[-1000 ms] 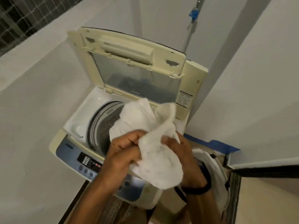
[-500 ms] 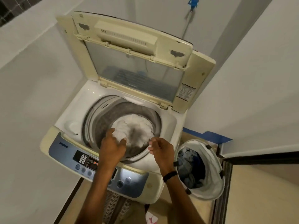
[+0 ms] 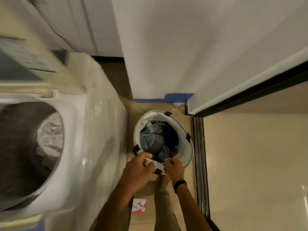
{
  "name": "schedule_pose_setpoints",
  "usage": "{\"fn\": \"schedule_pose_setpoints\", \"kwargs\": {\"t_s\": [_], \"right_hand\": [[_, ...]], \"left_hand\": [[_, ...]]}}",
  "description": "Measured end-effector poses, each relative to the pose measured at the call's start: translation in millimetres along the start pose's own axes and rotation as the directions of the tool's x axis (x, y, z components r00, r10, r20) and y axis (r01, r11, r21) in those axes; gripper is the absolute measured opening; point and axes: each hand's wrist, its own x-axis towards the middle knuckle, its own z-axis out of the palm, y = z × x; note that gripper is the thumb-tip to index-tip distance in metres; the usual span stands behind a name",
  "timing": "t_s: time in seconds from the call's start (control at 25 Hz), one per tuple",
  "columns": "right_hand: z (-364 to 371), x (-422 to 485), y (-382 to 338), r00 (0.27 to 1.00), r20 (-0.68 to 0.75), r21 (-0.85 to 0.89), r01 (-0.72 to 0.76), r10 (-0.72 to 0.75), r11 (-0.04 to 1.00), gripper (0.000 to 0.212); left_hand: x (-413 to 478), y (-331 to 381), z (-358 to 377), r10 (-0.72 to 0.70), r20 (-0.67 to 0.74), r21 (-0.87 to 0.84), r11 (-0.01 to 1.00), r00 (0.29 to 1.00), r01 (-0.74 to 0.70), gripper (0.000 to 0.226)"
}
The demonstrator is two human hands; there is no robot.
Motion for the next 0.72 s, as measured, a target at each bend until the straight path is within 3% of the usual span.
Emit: {"fn": "schedule_pose_setpoints", "kwargs": {"t_s": [0.12, 0.2, 0.28, 0.4, 0.48, 0.56, 0.64, 0.72], "right_hand": [[19, 115, 56, 0.996, 0.044, -0.247, -0.063, 0.076, 0.967, 0.026], [42, 192, 90, 0.993, 0.095, -0.427, -0.018, 0.065, 0.904, 0.028], [66, 258, 118, 0.978, 0.202, -0.518, 0.054, 0.061, 0.854, 0.041], [101, 347, 167, 0.961, 0.254, -0.722, 0.111, 0.112, 0.683, 0.078], [116, 381, 196, 0.956, 0.23, -0.775, 0.066, 0.184, 0.628, 0.074], [119, 379, 198, 0.959, 0.245, -0.77, 0.101, 0.146, 0.63, 0.052], [108, 344, 171, 0.981, 0.193, -0.655, 0.116, 0.016, 0.747, 0.037], [86, 279, 128, 0.989, 0.07, -0.47, 0.148, -0.13, 0.87, 0.022]], "left_hand": [[118, -33, 78, -0.166, 0.059, 0.011, 0.986, 0.984, 0.165, 0.042], [203, -66, 121, -0.272, 0.084, 0.004, 0.962, 0.959, 0.273, 0.035], [276, -101, 151, -0.365, 0.084, -0.063, 0.926, 0.927, 0.371, 0.009], [358, -152, 187, -0.499, 0.097, -0.179, 0.842, 0.861, 0.509, 0.028], [389, -175, 201, -0.545, 0.092, -0.24, 0.8, 0.833, 0.55, 0.028], [392, -185, 205, -0.596, 0.097, -0.355, 0.728, 0.797, 0.587, 0.019], [372, -180, 204, -0.605, 0.151, -0.39, 0.69, 0.782, 0.61, 0.015], [342, -168, 201, -0.594, 0.166, -0.419, 0.68, 0.787, 0.602, 0.036]]}}
